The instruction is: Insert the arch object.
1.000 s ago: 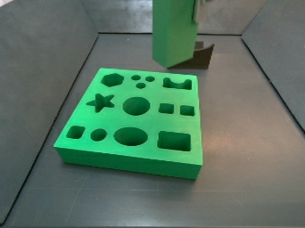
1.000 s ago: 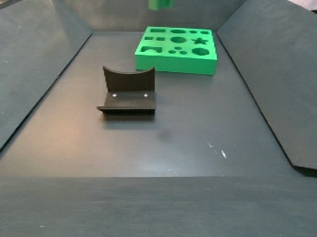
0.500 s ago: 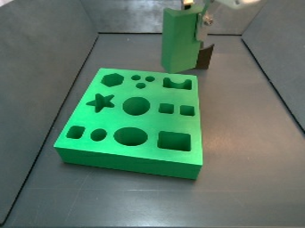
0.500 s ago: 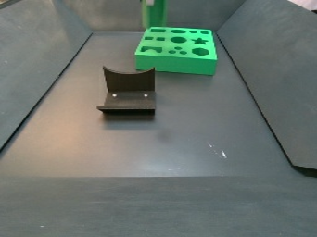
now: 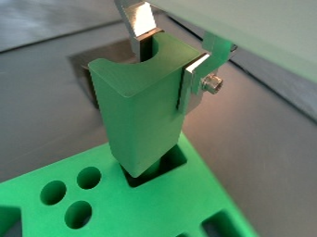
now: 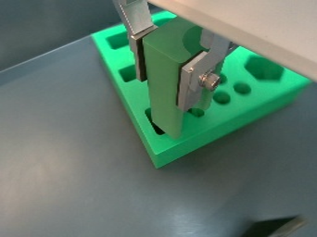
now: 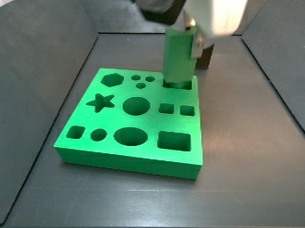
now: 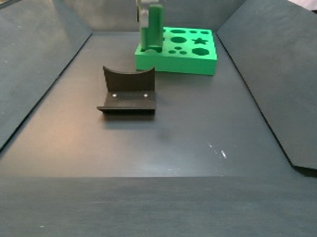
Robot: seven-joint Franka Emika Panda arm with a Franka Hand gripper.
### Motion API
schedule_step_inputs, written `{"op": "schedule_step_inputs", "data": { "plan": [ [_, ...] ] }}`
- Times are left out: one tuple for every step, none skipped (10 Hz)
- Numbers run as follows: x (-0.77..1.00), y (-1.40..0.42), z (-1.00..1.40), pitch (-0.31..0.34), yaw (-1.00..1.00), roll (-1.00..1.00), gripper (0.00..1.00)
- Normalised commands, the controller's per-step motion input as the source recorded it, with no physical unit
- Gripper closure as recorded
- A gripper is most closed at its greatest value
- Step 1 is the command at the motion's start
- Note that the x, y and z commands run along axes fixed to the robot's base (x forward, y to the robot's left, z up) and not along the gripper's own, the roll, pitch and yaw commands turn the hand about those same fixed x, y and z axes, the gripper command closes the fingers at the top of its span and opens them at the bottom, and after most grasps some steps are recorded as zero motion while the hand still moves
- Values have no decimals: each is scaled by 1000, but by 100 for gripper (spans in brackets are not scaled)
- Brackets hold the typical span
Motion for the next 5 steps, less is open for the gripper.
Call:
{"op": "schedule_step_inputs", "data": {
  "plan": [
    [0, 0, -403, -49, -1000, -47, 100],
    [0, -3, -383, -71, -1000, -60, 100],
    [29, -29, -334, -81, -911, -96, 100],
    [6, -180, -294, -67, -620, -90, 100],
    [-14, -183, -217, -64, -203, -17, 100]
  ]
}}
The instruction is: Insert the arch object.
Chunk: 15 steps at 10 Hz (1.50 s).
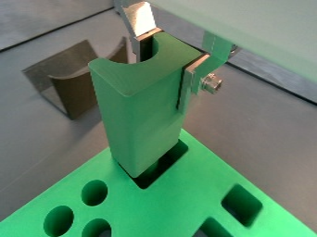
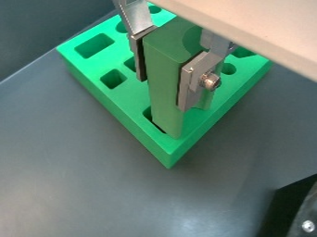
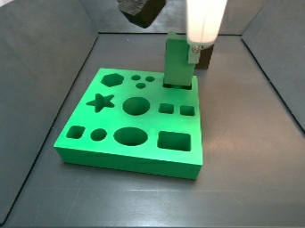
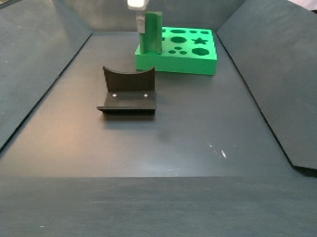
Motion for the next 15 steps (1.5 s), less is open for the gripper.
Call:
{"op": "schedule_step_inputs", "data": {
  "plan": [
    [-57, -114, -234, -66, 51, 0, 100],
    [0, -140, -331, -27, 51, 0, 100],
    [11, -66, -360, -4, 97, 0, 100],
    [0, -77, -337, -23, 114, 0, 100],
    [57, -49, -354, -7, 94, 0, 100],
    [160, 0, -403, -16, 0, -47, 100],
    [194, 0, -371, -27, -54, -96, 100],
    [106, 0, -369, -54, -163, -121, 100],
    [0, 0, -437, -87, -117, -126, 100],
    [0, 9, -460, -103, -51, -116, 100],
    [0, 49, -460, -100, -20, -106, 100],
    [0, 46, -460, -110, 0, -63, 100],
    [-66, 0, -177, -101, 0, 0, 100],
    [0, 0, 0, -56, 0, -13, 100],
    [0, 0, 0, 0, 0, 0, 100]
  ]
}}
